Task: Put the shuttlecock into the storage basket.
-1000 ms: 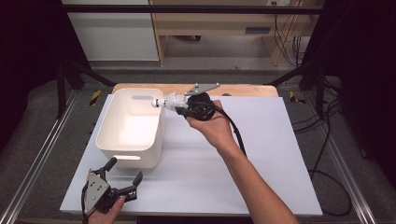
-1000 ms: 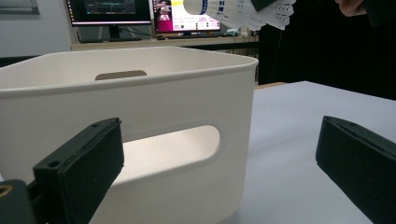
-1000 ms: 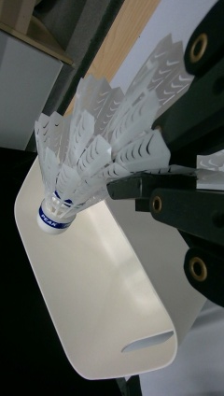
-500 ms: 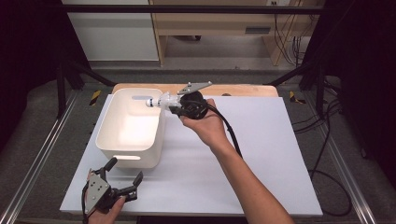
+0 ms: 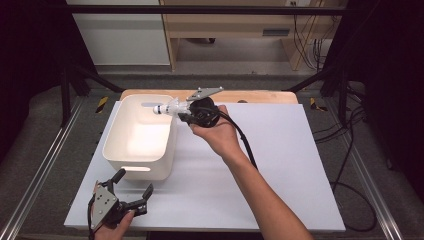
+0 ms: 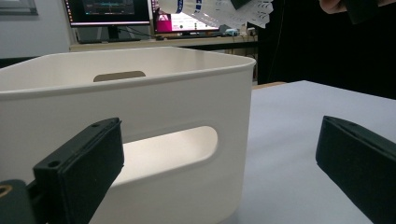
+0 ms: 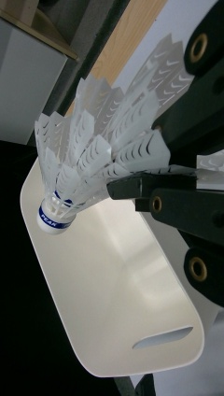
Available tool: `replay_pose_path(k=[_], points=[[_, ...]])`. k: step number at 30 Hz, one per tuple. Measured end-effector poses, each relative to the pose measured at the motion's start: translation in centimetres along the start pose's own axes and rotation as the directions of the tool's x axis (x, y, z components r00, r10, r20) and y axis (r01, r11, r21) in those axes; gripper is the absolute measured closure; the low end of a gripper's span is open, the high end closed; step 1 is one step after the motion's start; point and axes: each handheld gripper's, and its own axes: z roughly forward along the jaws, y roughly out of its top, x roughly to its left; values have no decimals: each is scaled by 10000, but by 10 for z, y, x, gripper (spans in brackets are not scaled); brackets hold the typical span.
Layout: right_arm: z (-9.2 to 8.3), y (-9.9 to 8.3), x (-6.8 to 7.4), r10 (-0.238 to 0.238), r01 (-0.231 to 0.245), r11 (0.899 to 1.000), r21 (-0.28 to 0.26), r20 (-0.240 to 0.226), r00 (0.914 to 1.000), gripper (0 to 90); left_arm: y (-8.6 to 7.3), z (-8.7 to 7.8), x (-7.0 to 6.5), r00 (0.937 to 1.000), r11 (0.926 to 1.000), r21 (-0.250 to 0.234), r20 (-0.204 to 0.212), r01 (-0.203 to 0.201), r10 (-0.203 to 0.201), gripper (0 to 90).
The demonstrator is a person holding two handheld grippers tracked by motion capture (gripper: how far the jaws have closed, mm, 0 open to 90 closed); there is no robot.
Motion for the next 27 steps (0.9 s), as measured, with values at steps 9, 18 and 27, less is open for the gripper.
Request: replay_pose_path(k=[9, 18, 27], points=[[5, 2, 4, -82, 81, 9999, -83, -141, 9999, 893, 0, 0, 0, 10000, 10000, 3, -14, 15, -15, 10], [12, 7, 13, -277, 273, 9995, -184, -223, 9994, 893, 0, -1, 0, 10000, 10000, -29, -23, 46, -46, 10], [18, 8, 19, -406, 402, 9991, -159, -286, 9988, 893, 0, -1, 1, 10000, 10000, -40, -28, 51, -51, 10]])
